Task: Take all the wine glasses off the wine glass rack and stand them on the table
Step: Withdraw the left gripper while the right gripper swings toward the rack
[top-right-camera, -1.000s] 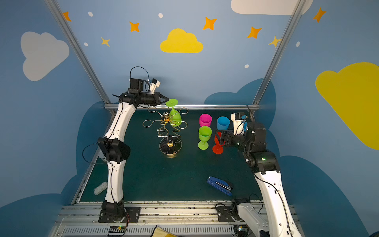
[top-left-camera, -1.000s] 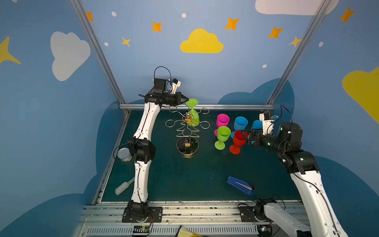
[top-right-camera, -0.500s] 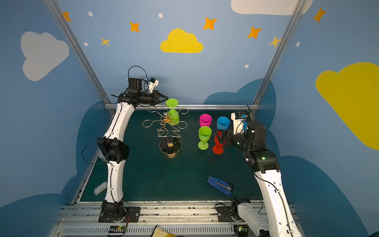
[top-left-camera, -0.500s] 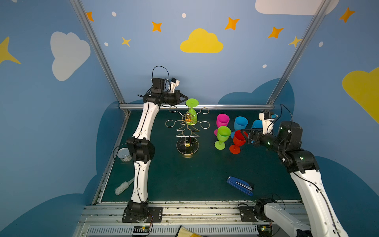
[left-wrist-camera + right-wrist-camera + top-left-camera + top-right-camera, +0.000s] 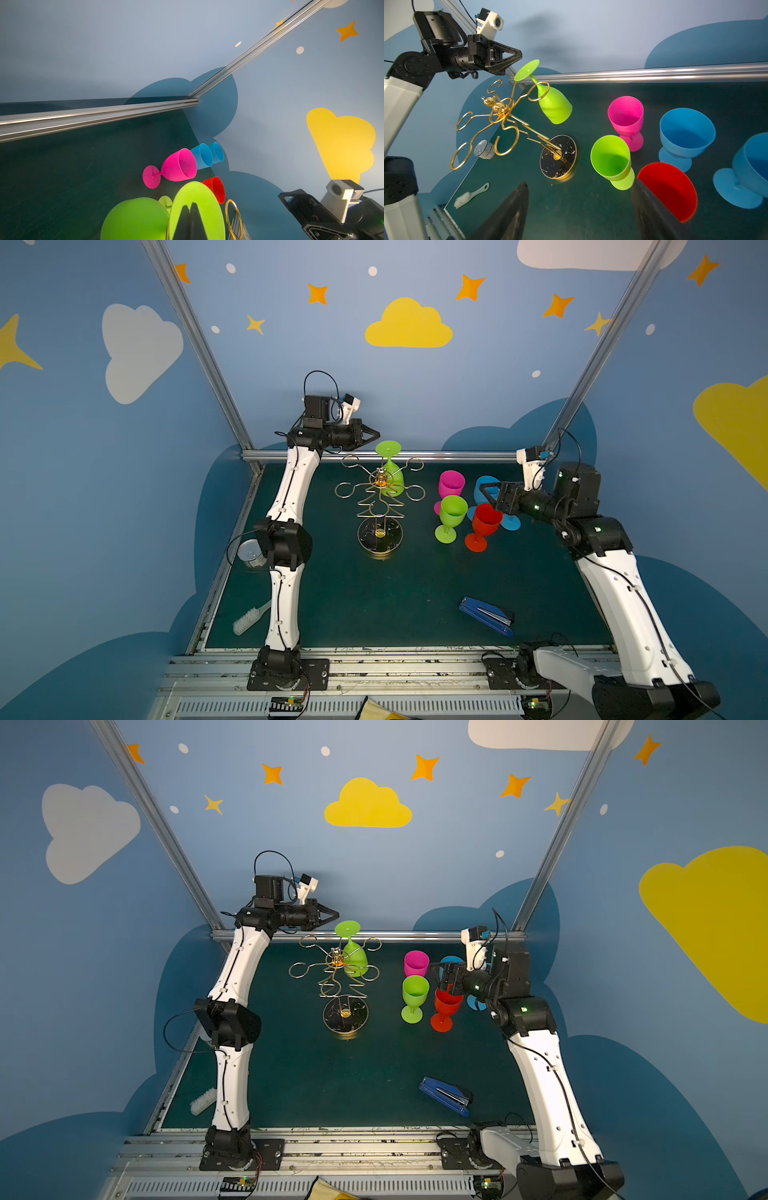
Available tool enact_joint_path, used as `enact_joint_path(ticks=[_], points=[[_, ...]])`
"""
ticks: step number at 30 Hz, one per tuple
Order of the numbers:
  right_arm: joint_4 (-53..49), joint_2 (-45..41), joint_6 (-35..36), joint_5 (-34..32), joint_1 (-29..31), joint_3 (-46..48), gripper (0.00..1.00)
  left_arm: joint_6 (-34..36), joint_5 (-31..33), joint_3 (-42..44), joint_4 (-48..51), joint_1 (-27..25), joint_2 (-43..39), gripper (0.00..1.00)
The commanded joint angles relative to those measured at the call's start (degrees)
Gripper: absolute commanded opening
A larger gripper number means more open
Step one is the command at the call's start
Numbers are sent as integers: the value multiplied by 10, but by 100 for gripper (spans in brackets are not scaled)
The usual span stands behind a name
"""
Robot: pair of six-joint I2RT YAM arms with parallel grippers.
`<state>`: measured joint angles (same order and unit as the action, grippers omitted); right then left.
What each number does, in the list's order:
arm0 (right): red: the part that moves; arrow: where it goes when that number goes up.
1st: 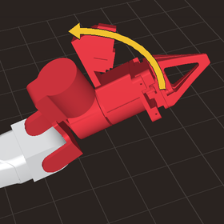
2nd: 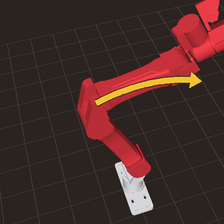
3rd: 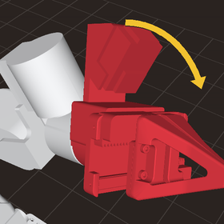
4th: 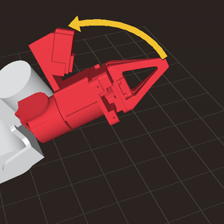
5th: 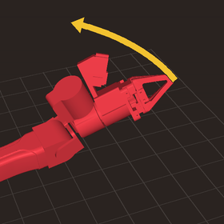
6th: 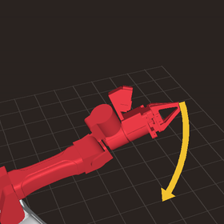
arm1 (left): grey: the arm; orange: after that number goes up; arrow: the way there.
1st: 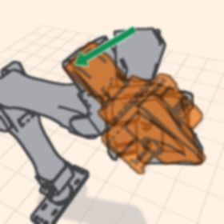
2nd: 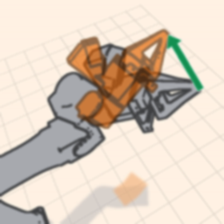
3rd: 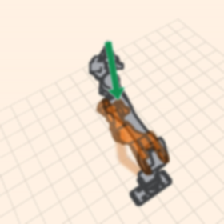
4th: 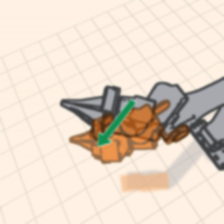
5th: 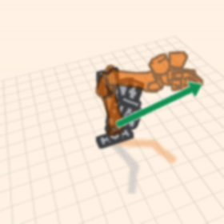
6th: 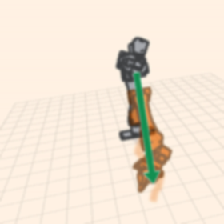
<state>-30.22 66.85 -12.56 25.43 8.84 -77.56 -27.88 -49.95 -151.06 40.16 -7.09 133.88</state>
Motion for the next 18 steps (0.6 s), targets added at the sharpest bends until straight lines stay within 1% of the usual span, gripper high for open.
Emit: enact_joint_path(ticks=[1, 4, 5, 8, 10, 14, 16, 18], points=[[53, 44, -27, 52, 3, -37, 77, -1, -11, 0, -11, 3, -41, 6], [74, 102, -48, 76, 7, -74, 76, 9, 2, 4, -9, 6, -59, 17], [79, 123, -54, 82, 9, -88, 76, 15, 5, 6, -7, 7, -68, 24], [89, 184, -69, 92, 19, -131, 76, 42, 21, 21, 3, 7, -104, 34], [86, 223, -72, 100, 30, -166, 75, 62, 35, 50, 0, 7, -138, 39], [66, 307, -74, 102, 56, -245, 74, 97, 71, 165, -42, 9, -234, 50], [64, 342, -80, 104, 67, -278, 73, 118, 98, 245, -78, 10, -294, 57], [56, 379, -85, 110, 79, -315, 73, 138, 132, 355, -138, 13, -376, 63]])
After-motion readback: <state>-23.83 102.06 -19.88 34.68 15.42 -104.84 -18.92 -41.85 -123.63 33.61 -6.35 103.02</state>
